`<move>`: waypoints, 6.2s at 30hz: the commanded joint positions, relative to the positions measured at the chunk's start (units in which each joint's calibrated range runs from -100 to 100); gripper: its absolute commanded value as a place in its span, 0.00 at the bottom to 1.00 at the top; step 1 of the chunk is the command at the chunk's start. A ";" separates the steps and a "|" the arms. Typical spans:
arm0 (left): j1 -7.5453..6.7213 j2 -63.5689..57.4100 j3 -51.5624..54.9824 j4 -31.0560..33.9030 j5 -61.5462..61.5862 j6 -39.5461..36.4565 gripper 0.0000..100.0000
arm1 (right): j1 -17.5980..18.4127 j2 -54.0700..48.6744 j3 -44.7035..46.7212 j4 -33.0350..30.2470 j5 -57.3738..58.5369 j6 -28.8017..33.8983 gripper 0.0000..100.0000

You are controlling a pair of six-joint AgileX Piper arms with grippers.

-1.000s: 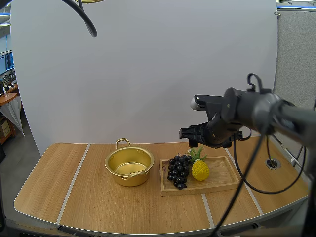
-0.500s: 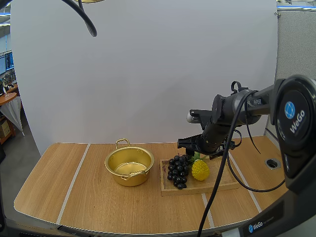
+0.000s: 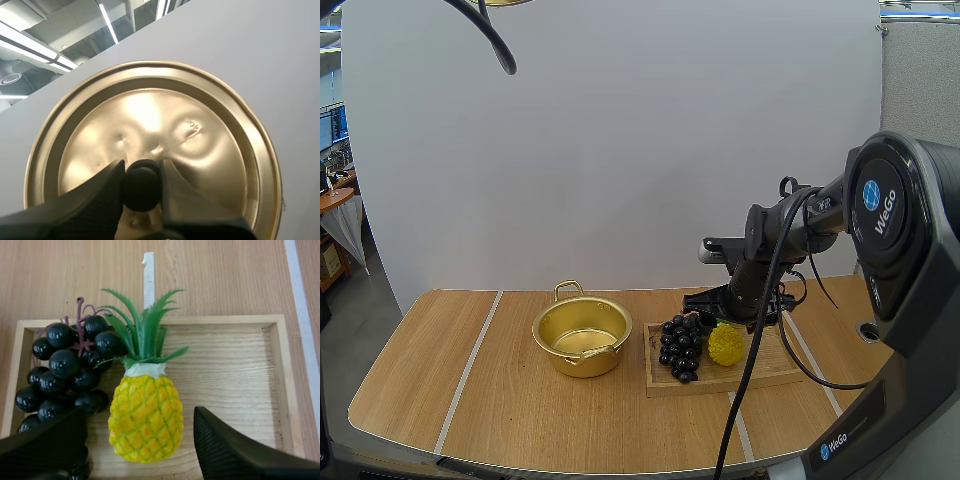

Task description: Open the pot, put the pineapple inside, and close it

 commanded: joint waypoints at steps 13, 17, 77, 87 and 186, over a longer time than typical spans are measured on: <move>-0.14 0.05 -0.42 0.15 -1.88 -0.39 0.00 | -0.30 2.07 -0.65 -0.72 -1.68 -0.46 1.00; -0.14 0.05 -0.42 0.15 -1.88 -0.39 0.00 | -0.30 4.49 -0.65 -0.72 -2.40 -0.46 1.00; -0.14 0.05 -0.42 0.15 -1.88 -0.39 0.00 | 22.10 -3.95 -18.20 2.33 4.35 -0.46 0.00; -0.14 0.05 -0.42 0.15 -1.88 -0.39 0.00 | 22.69 6.64 -18.20 2.33 0.04 -0.46 0.00; -0.14 0.05 -0.42 0.15 -1.88 -0.39 0.00 | 20.08 -61.92 11.70 -5.87 32.19 2.94 0.00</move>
